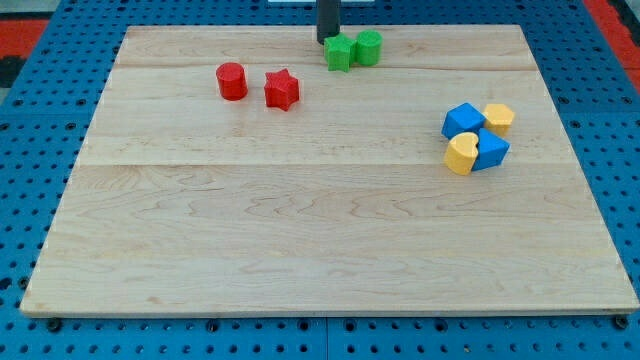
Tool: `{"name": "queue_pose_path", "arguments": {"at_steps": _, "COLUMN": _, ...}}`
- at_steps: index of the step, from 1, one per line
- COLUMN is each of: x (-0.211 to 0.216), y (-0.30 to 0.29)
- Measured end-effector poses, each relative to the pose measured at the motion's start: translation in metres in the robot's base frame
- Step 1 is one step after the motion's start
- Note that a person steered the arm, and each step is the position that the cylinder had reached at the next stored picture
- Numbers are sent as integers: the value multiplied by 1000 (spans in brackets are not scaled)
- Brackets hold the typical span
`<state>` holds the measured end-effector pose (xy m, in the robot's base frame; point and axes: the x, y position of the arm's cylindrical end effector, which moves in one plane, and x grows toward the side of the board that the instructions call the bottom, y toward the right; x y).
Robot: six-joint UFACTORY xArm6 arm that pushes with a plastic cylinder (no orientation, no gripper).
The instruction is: Move the red star to the bottom right of the red circle
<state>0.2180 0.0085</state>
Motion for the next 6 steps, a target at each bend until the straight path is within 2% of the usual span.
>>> {"name": "queue_pose_path", "arguments": {"at_steps": 1, "x": 11, "y": -2}}
{"name": "queue_pose_path", "arguments": {"at_steps": 2, "x": 56, "y": -14}}
{"name": "queue_pose_path", "arguments": {"at_steps": 3, "x": 77, "y": -19}}
{"name": "queue_pose_path", "arguments": {"at_steps": 6, "x": 102, "y": -18}}
